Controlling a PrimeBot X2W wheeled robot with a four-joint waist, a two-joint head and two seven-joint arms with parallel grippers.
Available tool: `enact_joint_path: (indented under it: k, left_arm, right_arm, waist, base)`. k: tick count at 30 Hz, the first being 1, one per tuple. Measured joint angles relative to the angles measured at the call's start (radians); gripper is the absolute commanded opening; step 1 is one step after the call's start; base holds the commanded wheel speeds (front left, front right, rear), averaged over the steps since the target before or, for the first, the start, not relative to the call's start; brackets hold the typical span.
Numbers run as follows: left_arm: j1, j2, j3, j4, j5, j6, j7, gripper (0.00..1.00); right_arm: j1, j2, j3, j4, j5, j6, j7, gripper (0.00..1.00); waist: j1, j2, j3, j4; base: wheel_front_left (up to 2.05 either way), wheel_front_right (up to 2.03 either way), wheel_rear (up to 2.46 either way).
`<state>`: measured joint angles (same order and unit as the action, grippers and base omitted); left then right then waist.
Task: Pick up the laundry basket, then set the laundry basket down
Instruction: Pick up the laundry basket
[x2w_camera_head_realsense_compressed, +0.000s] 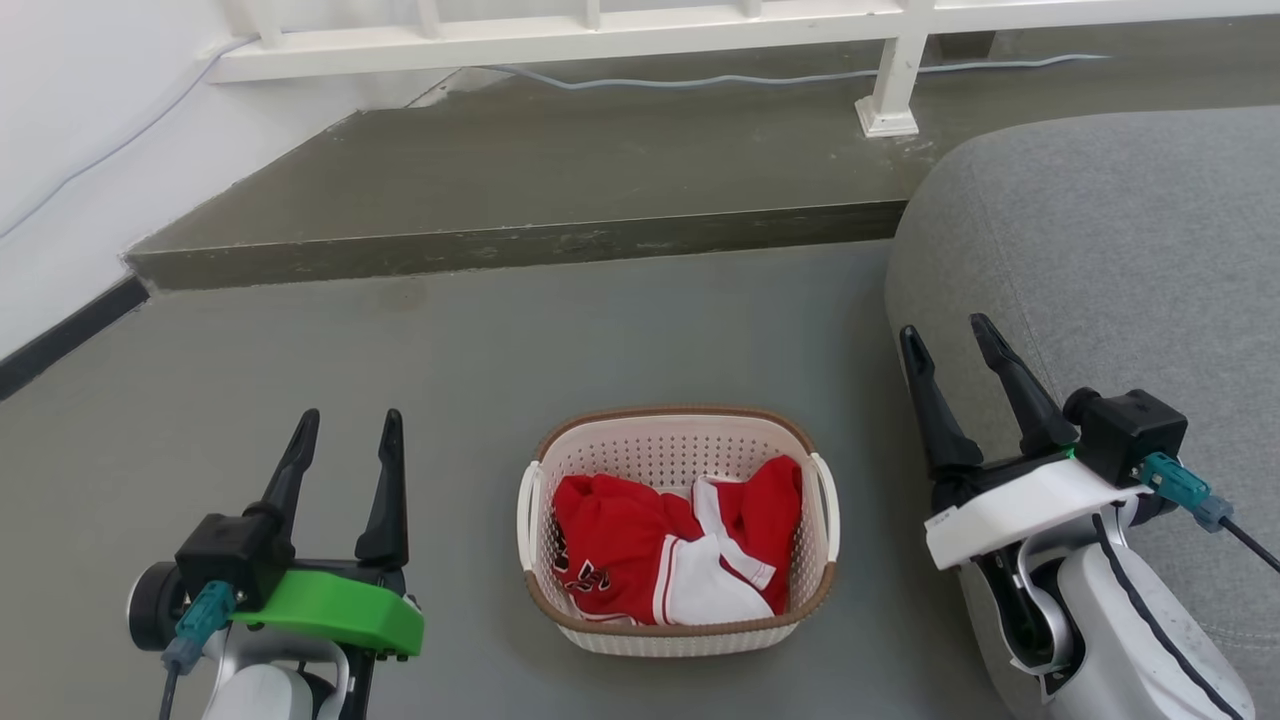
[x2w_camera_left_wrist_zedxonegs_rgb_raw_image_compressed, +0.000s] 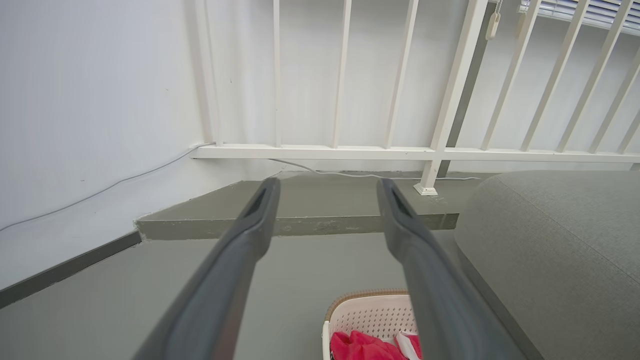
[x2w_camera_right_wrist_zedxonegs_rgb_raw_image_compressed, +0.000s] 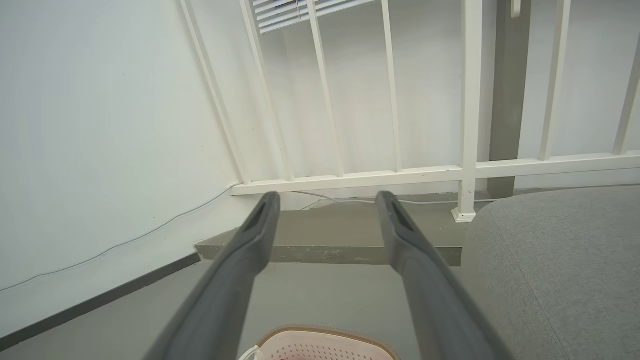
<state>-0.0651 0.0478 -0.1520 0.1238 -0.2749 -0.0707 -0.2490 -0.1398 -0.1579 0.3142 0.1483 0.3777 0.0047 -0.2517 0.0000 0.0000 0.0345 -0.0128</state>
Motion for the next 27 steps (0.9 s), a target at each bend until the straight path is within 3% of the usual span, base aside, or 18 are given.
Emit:
enact_joint_path:
  k: [13, 27]
  left_arm:
    - [-0.003, -0.002, 0.019, -0.004, -0.001, -0.007, 0.0, 1.0]
    - [-0.044, -0.003, 0.023, -0.003, -0.004, -0.017, -0.003, 1.0]
  right_arm:
    - [0.0, 0.009, -0.013, 0.004, -0.002, 0.007, 0.0, 1.0]
    - [-0.022, 0.031, -0.047, 0.017, 0.001, 0.012, 0.0, 1.0]
  waist:
    - [0.0, 0.0, 0.036, -0.016]
    - [0.0, 0.0, 0.147, -0.043]
  base:
    - [0.0, 0.0, 0.0]
    - [0.0, 0.0, 0.0]
